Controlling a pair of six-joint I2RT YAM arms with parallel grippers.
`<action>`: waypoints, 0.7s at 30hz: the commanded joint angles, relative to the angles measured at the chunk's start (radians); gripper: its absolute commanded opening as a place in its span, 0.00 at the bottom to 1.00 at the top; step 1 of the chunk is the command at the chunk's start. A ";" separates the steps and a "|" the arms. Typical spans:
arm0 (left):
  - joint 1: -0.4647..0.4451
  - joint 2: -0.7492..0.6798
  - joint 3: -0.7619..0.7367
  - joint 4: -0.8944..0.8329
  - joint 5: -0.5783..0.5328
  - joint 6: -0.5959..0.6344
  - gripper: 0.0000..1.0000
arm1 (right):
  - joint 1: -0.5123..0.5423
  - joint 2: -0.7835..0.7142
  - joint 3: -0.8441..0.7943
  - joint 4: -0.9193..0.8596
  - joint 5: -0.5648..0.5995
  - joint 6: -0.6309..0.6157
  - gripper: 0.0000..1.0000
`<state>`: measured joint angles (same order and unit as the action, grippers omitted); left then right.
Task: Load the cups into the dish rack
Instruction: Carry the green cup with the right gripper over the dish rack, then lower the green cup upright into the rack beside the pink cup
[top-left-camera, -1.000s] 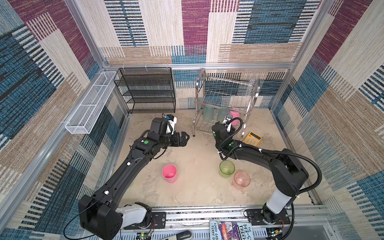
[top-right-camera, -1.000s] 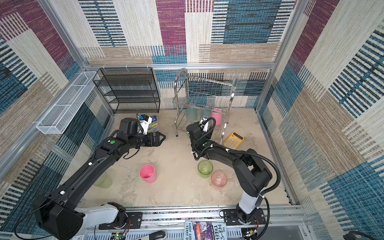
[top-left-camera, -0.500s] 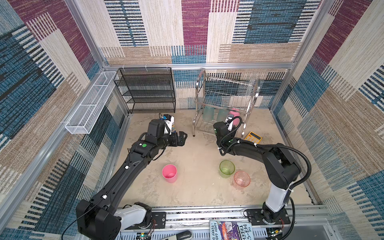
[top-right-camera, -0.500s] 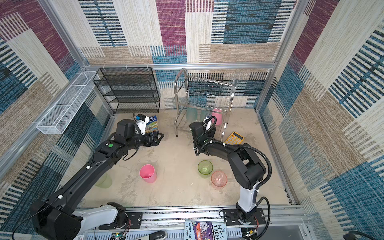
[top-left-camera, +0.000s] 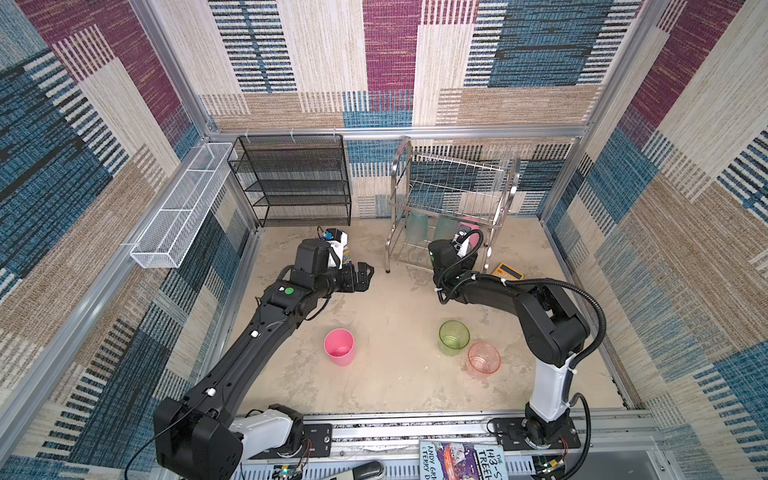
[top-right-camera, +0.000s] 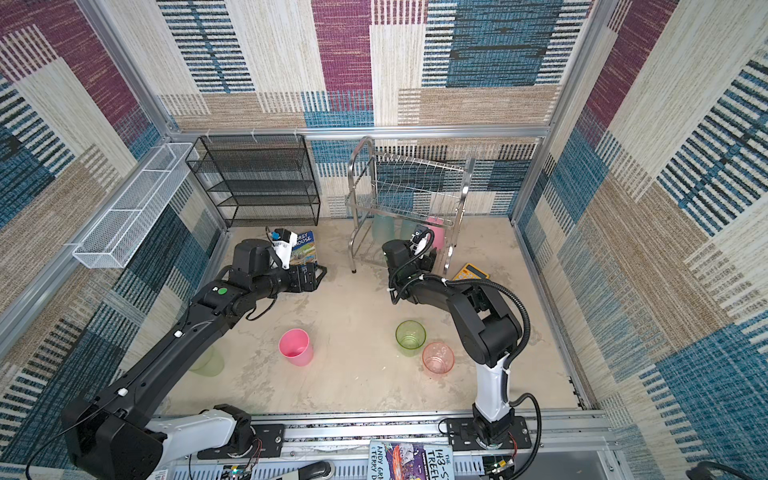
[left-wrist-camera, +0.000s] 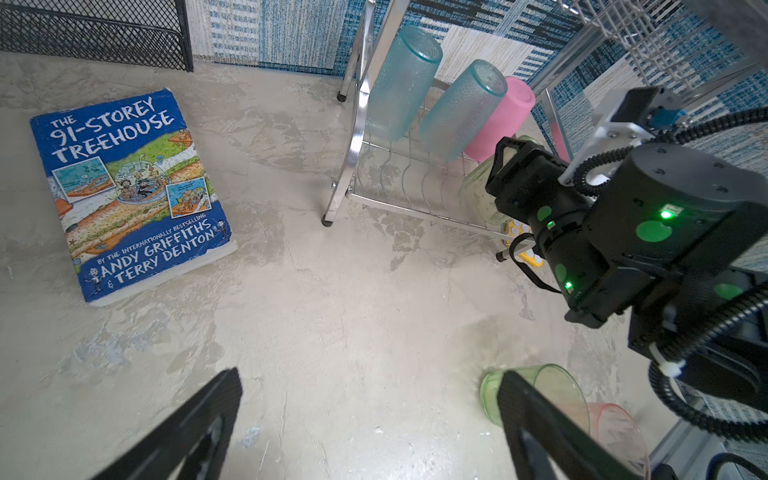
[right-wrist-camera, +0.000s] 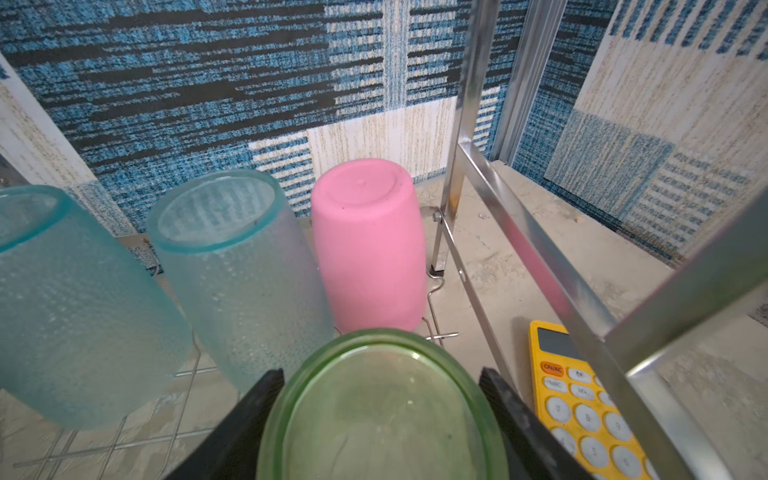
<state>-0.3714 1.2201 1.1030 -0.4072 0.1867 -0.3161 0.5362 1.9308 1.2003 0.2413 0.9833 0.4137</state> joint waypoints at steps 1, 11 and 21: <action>0.000 -0.009 -0.006 0.031 0.003 0.017 0.99 | -0.003 0.018 0.024 0.017 0.065 0.040 0.63; 0.000 -0.019 -0.015 0.048 0.020 0.009 0.99 | -0.020 0.069 0.094 -0.211 0.184 0.278 0.65; 0.001 -0.021 -0.023 0.059 0.020 0.008 0.99 | -0.036 0.100 0.126 -0.407 0.209 0.476 0.68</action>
<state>-0.3714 1.2045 1.0847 -0.3782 0.1944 -0.3176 0.5022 2.0193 1.3228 -0.0616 1.1790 0.8135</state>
